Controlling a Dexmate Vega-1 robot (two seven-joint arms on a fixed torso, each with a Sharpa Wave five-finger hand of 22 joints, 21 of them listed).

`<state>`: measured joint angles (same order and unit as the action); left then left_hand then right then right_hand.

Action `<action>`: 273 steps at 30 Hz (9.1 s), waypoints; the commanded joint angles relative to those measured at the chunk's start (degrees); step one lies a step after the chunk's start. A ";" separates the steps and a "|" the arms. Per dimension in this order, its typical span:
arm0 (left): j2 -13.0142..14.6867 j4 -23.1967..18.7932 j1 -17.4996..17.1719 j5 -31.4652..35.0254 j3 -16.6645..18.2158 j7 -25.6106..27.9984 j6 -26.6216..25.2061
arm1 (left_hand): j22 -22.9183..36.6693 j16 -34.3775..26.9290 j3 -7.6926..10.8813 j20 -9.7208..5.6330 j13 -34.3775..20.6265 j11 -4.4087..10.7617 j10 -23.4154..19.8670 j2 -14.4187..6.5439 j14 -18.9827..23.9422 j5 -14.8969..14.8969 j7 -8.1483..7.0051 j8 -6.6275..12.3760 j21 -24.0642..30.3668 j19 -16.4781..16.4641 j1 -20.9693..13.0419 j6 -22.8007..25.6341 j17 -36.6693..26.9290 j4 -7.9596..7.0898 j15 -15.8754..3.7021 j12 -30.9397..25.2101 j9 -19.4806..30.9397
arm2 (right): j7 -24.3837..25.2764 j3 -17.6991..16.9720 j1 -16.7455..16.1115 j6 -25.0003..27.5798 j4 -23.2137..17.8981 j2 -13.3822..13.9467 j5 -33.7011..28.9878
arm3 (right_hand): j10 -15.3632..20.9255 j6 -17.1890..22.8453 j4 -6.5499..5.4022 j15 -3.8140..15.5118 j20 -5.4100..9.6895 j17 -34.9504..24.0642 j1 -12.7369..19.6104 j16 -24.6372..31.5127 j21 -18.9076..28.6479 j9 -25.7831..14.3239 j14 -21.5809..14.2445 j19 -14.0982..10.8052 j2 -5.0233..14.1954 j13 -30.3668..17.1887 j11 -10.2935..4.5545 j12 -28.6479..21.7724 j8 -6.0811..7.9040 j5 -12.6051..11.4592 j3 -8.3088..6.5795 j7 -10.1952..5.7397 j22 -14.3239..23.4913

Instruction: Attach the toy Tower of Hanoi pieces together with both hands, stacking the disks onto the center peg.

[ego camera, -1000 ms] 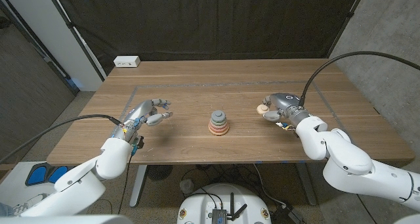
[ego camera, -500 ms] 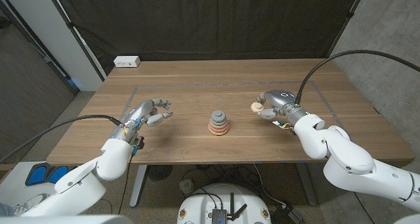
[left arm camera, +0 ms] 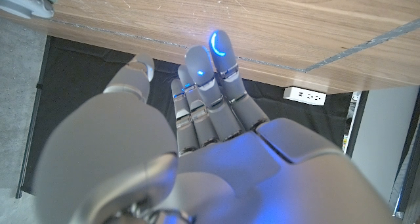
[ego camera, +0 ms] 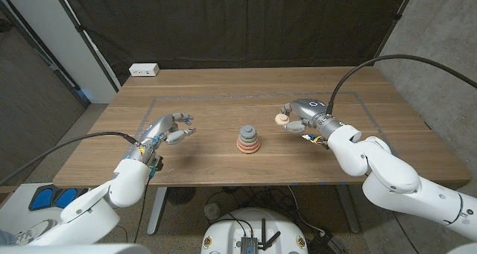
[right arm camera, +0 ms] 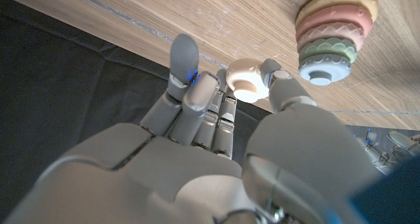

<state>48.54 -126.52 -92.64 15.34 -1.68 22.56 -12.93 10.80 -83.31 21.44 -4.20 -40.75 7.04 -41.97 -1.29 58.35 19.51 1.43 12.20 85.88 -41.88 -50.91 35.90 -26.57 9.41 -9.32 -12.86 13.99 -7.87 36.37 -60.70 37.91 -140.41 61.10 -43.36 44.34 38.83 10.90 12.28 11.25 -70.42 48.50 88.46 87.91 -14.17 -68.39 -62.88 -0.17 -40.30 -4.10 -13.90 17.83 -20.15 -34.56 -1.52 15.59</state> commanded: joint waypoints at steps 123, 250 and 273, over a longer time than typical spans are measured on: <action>-1.70 1.04 -1.30 0.01 0.47 -0.15 1.83 | 0.07 -0.72 2.15 -7.55 -0.47 0.02 -1.65 0.56 0.25 -0.18 0.65 -0.21 0.81 -0.46 0.15 1.61 0.23 0.11 -3.21 0.41 0.34 | -22.84 6.89 12.64 -15.99 12.91 -20.50 -12.70 | 2.60 1.90 -1.34 0.19 1.40 -0.13 2.85 0.04 -0.40 -0.39 0.79 0.65 3.78 -1.11 -2.01 1.66 -0.83 0.16 -1.29 -1.57 0.25; -1.69 0.06 0.34 0.01 -1.58 1.19 -0.69 | 0.09 -1.27 3.34 -7.57 -0.86 0.21 -1.23 0.66 0.19 -0.41 0.21 -0.60 0.89 -0.36 0.58 1.36 0.38 0.21 -3.21 0.94 0.47 | -7.46 -6.19 -6.54 -5.98 4.24 -15.85 -16.32 | -7.61 -6.46 -1.62 0.26 1.44 0.36 0.35 -2.34 -1.55 -2.13 4.26 2.21 -1.44 4.20 -1.72 2.03 -3.35 1.21 0.26 -1.15 -2.29; -3.85 2.30 3.30 0.07 -4.60 4.94 1.47 | 0.09 -1.23 3.39 -7.57 -0.69 0.05 0.81 1.00 -0.15 -0.48 0.32 -1.06 0.84 -0.10 0.95 -0.58 0.51 0.16 -3.20 1.47 0.49 | 5.05 -11.56 -14.43 -1.66 4.31 -12.58 -11.06 | -6.22 -5.12 -1.38 0.24 1.43 0.00 1.22 -1.32 -1.25 -2.76 3.00 1.66 -0.37 4.79 -1.95 1.98 -2.54 0.98 -0.21 -1.85 -2.28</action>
<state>46.40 -126.40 -91.35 16.17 -4.25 25.53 -13.70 10.80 -84.20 24.59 -4.20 -41.40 7.16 -41.42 -0.43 58.34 19.24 1.56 11.31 86.33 -41.88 -50.05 35.76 -26.04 9.56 -9.31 -11.43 14.23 -9.79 27.77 -71.22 34.50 -136.34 46.94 -58.04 37.58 33.06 9.56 12.50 10.44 -70.17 49.64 86.89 86.12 -16.64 -64.73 -60.84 -1.03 -35.56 -6.14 -11.69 14.87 -18.85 -34.30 -3.36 13.31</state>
